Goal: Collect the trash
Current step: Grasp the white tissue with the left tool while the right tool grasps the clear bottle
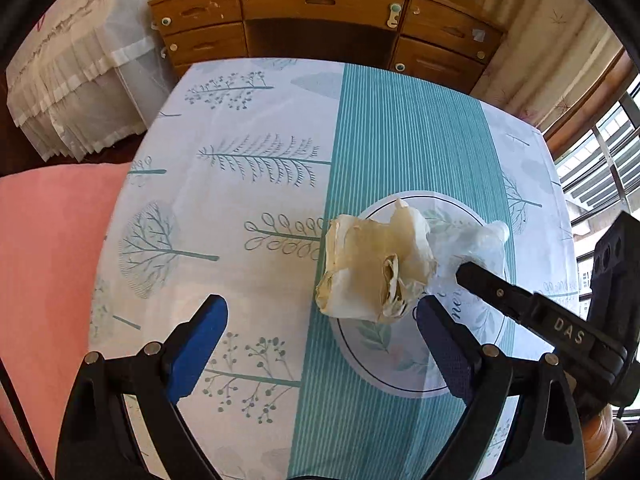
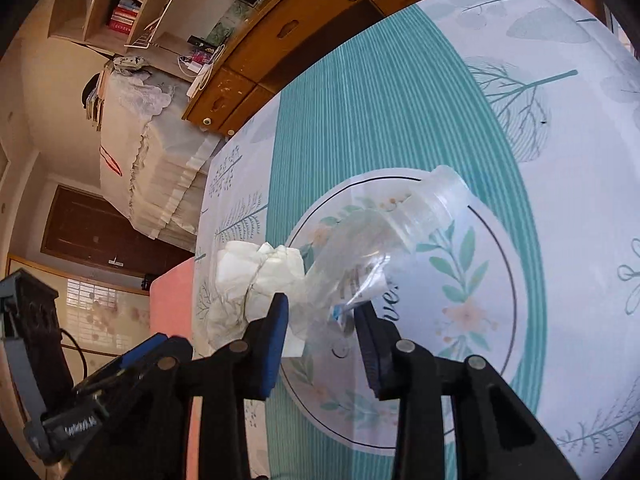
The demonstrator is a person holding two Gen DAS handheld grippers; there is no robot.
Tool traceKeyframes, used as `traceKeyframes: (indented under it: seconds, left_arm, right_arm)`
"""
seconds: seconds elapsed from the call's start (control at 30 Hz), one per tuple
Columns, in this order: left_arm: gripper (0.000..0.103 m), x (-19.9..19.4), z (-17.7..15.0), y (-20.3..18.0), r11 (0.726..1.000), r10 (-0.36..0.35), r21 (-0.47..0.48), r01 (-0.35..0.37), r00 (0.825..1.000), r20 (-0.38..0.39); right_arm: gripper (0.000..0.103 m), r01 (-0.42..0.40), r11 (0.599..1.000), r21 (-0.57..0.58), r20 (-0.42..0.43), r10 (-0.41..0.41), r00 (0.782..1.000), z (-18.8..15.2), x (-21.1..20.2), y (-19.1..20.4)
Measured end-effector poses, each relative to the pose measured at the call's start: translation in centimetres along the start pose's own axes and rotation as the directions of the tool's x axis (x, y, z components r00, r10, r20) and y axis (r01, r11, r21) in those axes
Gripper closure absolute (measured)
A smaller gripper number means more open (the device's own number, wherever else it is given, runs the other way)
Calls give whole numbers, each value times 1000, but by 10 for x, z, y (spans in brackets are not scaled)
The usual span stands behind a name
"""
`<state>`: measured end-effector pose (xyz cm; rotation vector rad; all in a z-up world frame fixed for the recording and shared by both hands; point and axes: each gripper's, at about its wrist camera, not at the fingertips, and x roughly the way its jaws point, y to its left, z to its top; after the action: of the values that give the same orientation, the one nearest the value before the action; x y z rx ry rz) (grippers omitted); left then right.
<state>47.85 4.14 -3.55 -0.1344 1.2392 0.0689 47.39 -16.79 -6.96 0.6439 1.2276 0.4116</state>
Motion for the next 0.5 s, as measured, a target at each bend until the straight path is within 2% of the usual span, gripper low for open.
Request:
traceKeyframes:
  seconds: [0.17, 0.27, 0.47, 0.5]
  left_arm:
    - [9, 27, 14, -9, 998, -53, -23, 52, 997, -56]
    - [9, 45, 21, -10, 998, -48, -43, 44, 995, -88]
    - [9, 74, 27, 3, 987, -84, -147, 60, 984, -156]
    - [16, 78, 26, 5, 985, -93, -162, 66, 982, -162]
  right_arm:
    - [69, 27, 998, -49, -3, -27, 1000, -2, -12, -4]
    - [69, 31, 998, -60, -8, -32, 999, -2, -15, -6]
    - [69, 32, 996, -79, -18, -33, 999, -4, -17, -7]
    - [69, 32, 996, -83, -19, -34, 999, -4, -17, -7]
